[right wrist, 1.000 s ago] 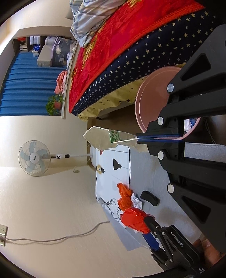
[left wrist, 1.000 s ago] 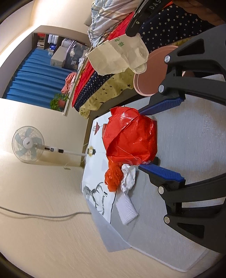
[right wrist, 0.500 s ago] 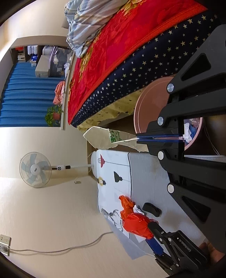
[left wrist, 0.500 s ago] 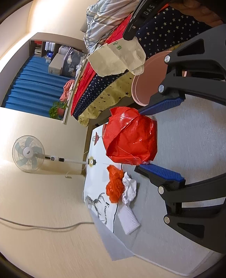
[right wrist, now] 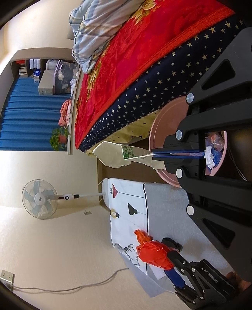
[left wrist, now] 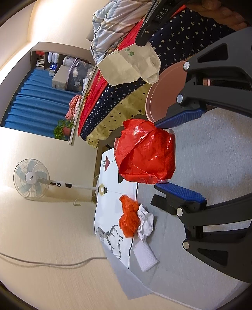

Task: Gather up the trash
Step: 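Carry red bag in left gripper and paper bag in right gripper over bin, then open left gripper dropping red bag into bin while right gripper drops paper bag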

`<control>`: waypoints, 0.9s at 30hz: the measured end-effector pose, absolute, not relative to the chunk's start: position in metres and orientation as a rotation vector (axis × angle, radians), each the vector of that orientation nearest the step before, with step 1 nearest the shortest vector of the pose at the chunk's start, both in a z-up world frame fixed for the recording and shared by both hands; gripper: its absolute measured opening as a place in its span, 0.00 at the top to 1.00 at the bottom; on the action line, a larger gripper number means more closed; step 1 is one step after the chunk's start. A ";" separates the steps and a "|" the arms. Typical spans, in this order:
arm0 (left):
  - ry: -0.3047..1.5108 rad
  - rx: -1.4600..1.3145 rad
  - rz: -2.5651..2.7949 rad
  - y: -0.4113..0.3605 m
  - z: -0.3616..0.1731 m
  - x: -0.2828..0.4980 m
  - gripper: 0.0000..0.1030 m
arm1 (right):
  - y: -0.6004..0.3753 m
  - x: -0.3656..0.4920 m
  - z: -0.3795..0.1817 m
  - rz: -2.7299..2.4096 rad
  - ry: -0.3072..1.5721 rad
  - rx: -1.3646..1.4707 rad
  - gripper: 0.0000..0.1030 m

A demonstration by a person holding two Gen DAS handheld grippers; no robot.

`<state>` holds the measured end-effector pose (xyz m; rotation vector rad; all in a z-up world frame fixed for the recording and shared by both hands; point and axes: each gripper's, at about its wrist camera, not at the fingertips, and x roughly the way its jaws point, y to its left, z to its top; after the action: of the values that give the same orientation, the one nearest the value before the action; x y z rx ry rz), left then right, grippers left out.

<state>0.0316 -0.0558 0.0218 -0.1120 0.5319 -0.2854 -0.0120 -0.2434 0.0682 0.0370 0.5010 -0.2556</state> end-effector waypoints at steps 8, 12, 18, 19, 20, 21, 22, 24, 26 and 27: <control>0.533 -0.100 -0.315 -0.069 0.019 0.035 0.45 | -0.251 -0.011 0.066 -0.281 0.503 0.043 0.98; 0.535 -0.093 -0.335 -0.078 0.016 0.039 0.45 | -0.257 -0.009 0.066 -0.296 0.506 0.048 0.98; 0.542 -0.088 -0.353 -0.090 0.013 0.043 0.45 | -0.266 -0.005 0.062 -0.321 0.515 0.056 0.98; 0.544 -0.088 -0.357 -0.092 0.012 0.045 0.45 | -0.268 -0.004 0.061 -0.327 0.518 0.059 0.98; 0.545 -0.086 -0.360 -0.093 0.012 0.046 0.45 | -0.269 -0.003 0.060 -0.331 0.519 0.060 0.98; 0.545 -0.084 -0.362 -0.095 0.011 0.047 0.45 | -0.271 -0.003 0.059 -0.335 0.521 0.062 0.98; 0.547 -0.082 -0.364 -0.097 0.010 0.048 0.45 | -0.273 -0.002 0.058 -0.340 0.524 0.063 0.98; 0.551 -0.083 -0.368 -0.099 0.009 0.051 0.45 | -0.275 -0.001 0.057 -0.348 0.527 0.064 0.98; 0.555 -0.084 -0.374 -0.103 0.007 0.055 0.45 | -0.278 0.000 0.055 -0.357 0.532 0.065 0.98; 0.556 -0.082 -0.376 -0.105 0.007 0.055 0.45 | -0.278 0.000 0.054 -0.360 0.534 0.064 0.98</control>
<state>0.0553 -0.1049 0.0067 -0.0823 0.5559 -0.3762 0.0004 -0.2785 0.0543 0.0644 0.5339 -0.3603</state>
